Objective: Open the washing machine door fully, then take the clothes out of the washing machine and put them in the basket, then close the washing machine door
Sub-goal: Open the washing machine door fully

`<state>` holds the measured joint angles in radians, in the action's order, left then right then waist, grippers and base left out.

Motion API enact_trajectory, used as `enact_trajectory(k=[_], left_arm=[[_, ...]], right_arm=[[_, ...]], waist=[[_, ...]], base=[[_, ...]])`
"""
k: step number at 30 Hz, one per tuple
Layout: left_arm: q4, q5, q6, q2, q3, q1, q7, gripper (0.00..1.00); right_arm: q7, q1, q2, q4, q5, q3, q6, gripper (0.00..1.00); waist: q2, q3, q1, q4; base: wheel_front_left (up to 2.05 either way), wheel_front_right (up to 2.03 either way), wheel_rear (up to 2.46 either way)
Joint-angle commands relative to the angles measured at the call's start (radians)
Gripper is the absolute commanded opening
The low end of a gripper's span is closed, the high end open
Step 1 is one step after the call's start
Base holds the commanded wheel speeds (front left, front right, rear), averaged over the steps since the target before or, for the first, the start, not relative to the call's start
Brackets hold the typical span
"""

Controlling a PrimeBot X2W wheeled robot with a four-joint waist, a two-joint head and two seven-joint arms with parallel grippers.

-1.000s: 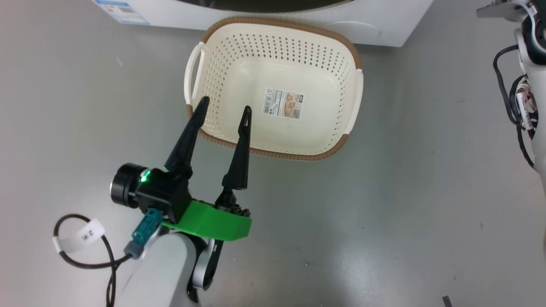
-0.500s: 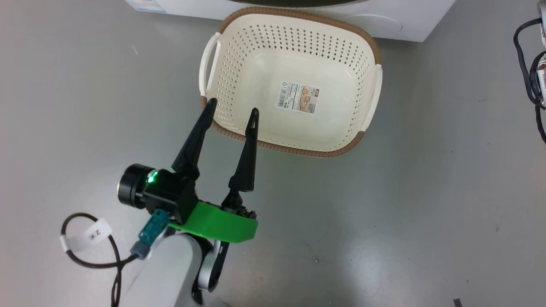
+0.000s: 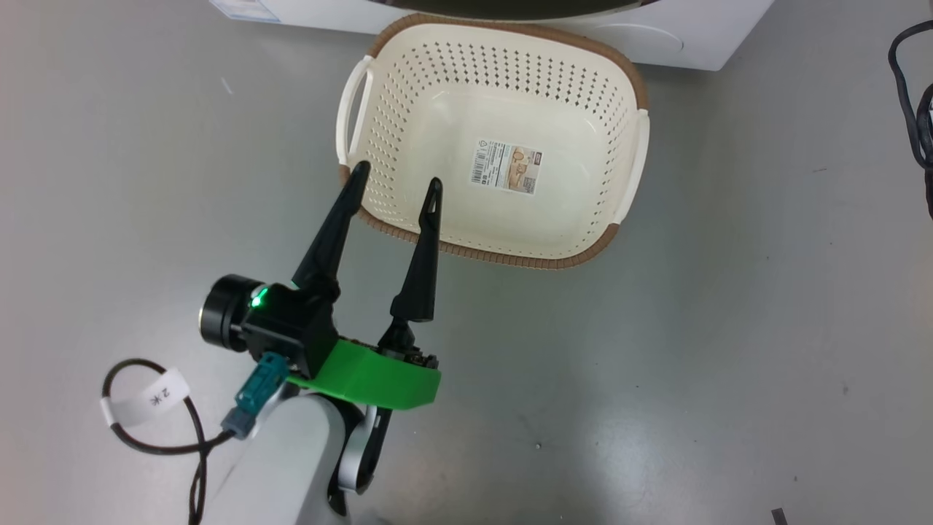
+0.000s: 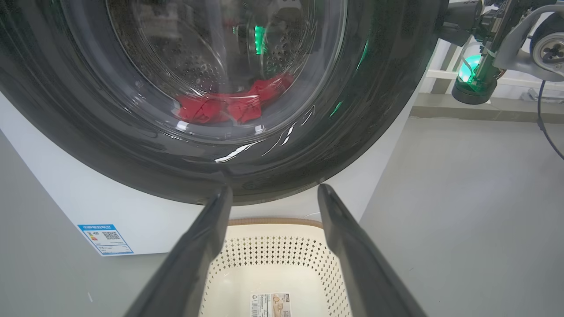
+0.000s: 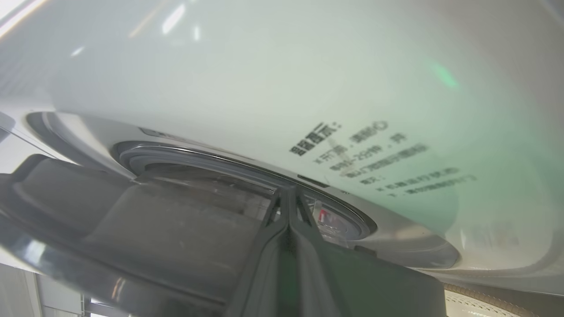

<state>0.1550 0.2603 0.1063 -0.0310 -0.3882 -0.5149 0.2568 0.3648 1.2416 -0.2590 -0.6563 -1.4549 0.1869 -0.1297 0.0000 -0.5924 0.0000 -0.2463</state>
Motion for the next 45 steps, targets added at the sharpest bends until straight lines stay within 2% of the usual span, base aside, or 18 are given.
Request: enact_trajectory(k=[1,23,45], left_arm=[[-0.019,0.002,0.008,-0.019,0.03,-0.004,0.005,1.0],[-0.016,0.004,0.007,-0.019,0.042,0.001,0.005,1.0],[-0.018,0.007,0.005,-0.019,0.079,0.051,0.005,1.0]], right_arm=[[0.025,0.005,0.028,0.037,-0.018,0.025,-0.001,0.0],[0.15,-0.089,0.027,0.119,-0.073,0.066,-0.001,0.0],[0.198,-0.227,0.039,0.173,-0.097,0.098,-0.001,0.0]], waist=[[0.0,0.002,0.0,0.003],[0.0,0.049,0.0,0.023],[0.0,0.171,0.0,0.009]], base=[[0.0,0.0,0.0],[0.0,0.0,0.0],[0.0,0.0,0.0]])
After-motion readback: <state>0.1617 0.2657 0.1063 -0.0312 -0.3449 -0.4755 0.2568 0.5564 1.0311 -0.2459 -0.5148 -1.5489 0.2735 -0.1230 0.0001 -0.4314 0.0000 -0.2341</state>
